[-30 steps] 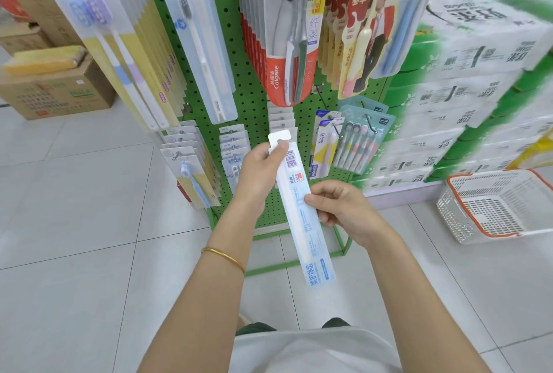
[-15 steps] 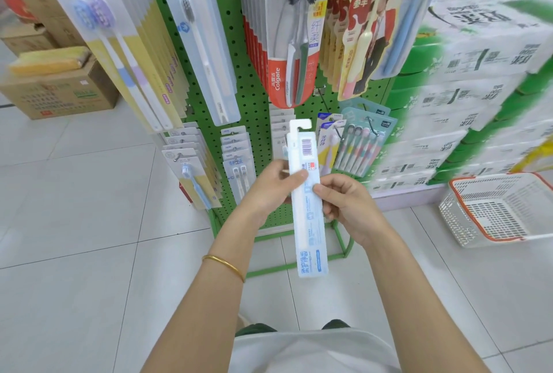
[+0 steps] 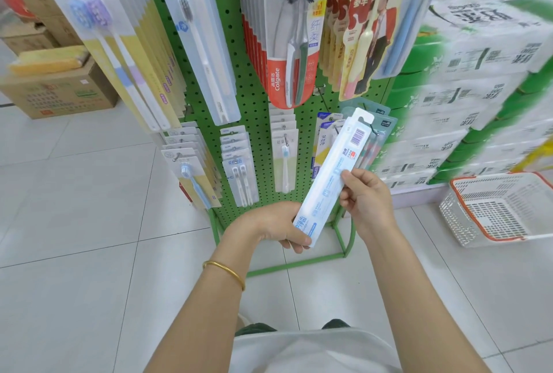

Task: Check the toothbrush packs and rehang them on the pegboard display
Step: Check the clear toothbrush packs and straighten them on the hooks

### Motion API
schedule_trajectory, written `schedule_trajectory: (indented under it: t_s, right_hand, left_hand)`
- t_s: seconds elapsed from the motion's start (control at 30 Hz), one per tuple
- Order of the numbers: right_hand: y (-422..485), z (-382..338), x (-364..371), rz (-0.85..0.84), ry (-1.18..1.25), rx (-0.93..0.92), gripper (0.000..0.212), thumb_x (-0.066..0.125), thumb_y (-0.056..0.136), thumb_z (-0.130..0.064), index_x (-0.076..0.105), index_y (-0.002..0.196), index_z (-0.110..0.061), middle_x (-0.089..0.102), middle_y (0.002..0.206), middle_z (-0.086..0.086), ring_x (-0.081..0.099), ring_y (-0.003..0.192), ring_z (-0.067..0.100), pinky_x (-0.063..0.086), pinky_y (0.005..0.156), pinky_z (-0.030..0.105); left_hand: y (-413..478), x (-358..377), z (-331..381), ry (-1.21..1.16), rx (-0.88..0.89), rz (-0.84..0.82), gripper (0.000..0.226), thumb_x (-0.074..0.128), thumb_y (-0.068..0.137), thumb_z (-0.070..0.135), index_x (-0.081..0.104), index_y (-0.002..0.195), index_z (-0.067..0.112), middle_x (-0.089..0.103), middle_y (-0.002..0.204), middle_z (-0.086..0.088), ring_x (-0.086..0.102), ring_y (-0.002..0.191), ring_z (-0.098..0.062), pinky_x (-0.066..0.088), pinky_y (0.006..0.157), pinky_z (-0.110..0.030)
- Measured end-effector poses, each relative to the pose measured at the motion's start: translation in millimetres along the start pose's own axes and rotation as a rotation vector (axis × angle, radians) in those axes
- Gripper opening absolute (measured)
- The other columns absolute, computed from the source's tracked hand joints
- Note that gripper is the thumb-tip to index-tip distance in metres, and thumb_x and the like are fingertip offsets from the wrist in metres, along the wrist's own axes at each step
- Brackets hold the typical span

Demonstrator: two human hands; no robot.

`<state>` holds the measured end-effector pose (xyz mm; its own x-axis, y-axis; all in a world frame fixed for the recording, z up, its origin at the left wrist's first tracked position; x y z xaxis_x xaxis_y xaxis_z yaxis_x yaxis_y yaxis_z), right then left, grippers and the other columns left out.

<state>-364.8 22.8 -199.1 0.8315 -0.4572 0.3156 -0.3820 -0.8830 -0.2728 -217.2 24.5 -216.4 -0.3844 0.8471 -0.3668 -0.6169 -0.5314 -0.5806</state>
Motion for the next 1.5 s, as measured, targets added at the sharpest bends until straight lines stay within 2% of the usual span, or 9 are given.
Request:
schedule_trajectory:
  t_s: [0.1, 0.3, 0.57, 0.73, 0.83, 0.93, 1.1, 1.27, 1.5]
  right_hand:
    - [0.1, -0.8, 0.8, 0.010, -0.018, -0.009, 0.014, 0.057, 0.092, -0.005, 0.059, 0.079, -0.010, 0.057, 0.057, 0.001, 0.045, 0.043, 0.007, 0.039, 0.042, 0.018]
    - [-7.2, -5.8, 24.4, -0.111, -0.088, -0.036, 0.010, 0.059, 0.091, -0.005, 0.060, 0.081, -0.008, 0.060, 0.057, 0.001, 0.050, 0.046, 0.009, 0.042, 0.043, 0.019]
    - [-18.1, -27.4, 50.2, -0.287, -0.261, -0.191, 0.013, 0.065, 0.086, -0.015, 0.059, 0.074, -0.013, 0.061, 0.075, -0.003, 0.056, 0.067, 0.010, 0.046, 0.054, 0.020]
    - [-22.8, -43.0, 78.5, -0.439, -0.235, -0.227, 0.027, 0.074, 0.078, -0.028, 0.052, 0.080, -0.012, 0.069, 0.078, -0.004, 0.064, 0.072, 0.018, 0.054, 0.064, 0.032]
    - [-20.8, -55.4, 96.1, -0.460, -0.263, -0.262, 0.038, 0.072, 0.073, -0.028, 0.048, 0.096, -0.011, 0.067, 0.100, 0.016, 0.064, 0.070, 0.030, 0.054, 0.070, 0.048]
    - [-20.9, -71.8, 123.0, -0.512, -0.391, -0.350, 0.035, 0.071, 0.078, -0.025, 0.054, 0.103, -0.007, 0.063, 0.091, 0.014, 0.063, 0.068, 0.020, 0.053, 0.068, 0.042]
    - [-30.1, -112.9, 172.6, -0.590, -0.515, -0.529, 0.005, 0.065, 0.087, -0.008, 0.060, 0.086, -0.009, 0.060, 0.069, 0.006, 0.055, 0.053, 0.012, 0.051, 0.055, 0.033]
    - [-43.8, -152.6, 213.3, -0.642, -0.523, -0.648, 0.005, 0.058, 0.093, -0.009, 0.060, 0.088, -0.007, 0.051, 0.051, -0.010, 0.045, 0.042, 0.003, 0.038, 0.044, 0.015]
    - [-31.8, -167.9, 245.7, -0.622, -0.528, -0.690, 0.018, 0.054, 0.095, -0.013, 0.056, 0.093, 0.005, 0.045, 0.056, -0.003, 0.039, 0.043, 0.003, 0.034, 0.047, 0.019]
  left_hand:
    - [-0.8, -11.9, 2.0, 0.126, -0.024, 0.145, 0.043, 0.071, 0.083, 0.020, 0.046, 0.118, 0.016, 0.060, 0.112, -0.004, 0.061, 0.088, -0.017, 0.054, 0.077, -0.035]
    - [-13.8, -37.3, 28.4, 0.066, 0.069, 0.599, 0.084, 0.079, 0.074, 0.025, 0.022, 0.134, 0.021, 0.034, 0.127, -0.002, 0.051, 0.104, -0.021, 0.049, 0.088, -0.038]
    - [-28.5, -49.9, 34.9, 0.015, 0.181, 0.619, 0.060, 0.058, 0.080, 0.002, 0.029, 0.130, 0.017, 0.041, 0.118, -0.004, 0.051, 0.101, -0.023, 0.048, 0.073, -0.030]
    - [-40.4, -54.0, 29.2, -0.237, 0.199, 0.466, 0.063, 0.050, 0.070, 0.007, 0.037, 0.123, 0.039, 0.055, 0.119, -0.003, 0.056, 0.112, -0.017, 0.049, 0.095, -0.047]
    - [-52.5, -64.3, 31.8, -0.323, 0.218, 0.425, 0.068, 0.045, 0.068, -0.003, 0.044, 0.127, 0.031, 0.058, 0.124, -0.004, 0.057, 0.117, -0.015, 0.049, 0.092, -0.039]
    - [-64.6, -78.6, 32.4, -0.381, 0.223, 0.425, 0.071, 0.042, 0.067, -0.005, 0.045, 0.134, 0.018, 0.062, 0.124, -0.005, 0.060, 0.115, -0.014, 0.048, 0.098, -0.039]
    - [-90.3, -111.7, 35.7, -0.439, 0.257, 0.560, 0.061, 0.044, 0.066, -0.002, 0.053, 0.124, 0.013, 0.067, 0.113, -0.005, 0.066, 0.105, -0.014, 0.049, 0.097, -0.036]
    - [-139.6, -157.8, 56.4, -0.450, 0.398, 0.892, 0.054, 0.052, 0.066, 0.015, 0.051, 0.120, 0.021, 0.064, 0.110, 0.005, 0.061, 0.101, -0.007, 0.049, 0.083, -0.023]
    - [-201.2, -196.4, 89.9, -0.413, 0.612, 1.329, 0.030, 0.058, 0.086, 0.007, 0.053, 0.114, 0.018, 0.062, 0.108, 0.005, 0.060, 0.088, -0.004, 0.048, 0.076, -0.014]
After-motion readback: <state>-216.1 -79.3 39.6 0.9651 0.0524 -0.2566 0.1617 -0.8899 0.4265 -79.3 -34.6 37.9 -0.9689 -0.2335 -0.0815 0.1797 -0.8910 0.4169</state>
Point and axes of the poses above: each hand's wrist, its own y-axis towards the middle knuckle, its own x-axis out of the palm, z = x × y, the point moved 8 cm from there along y, towards the middle knuckle
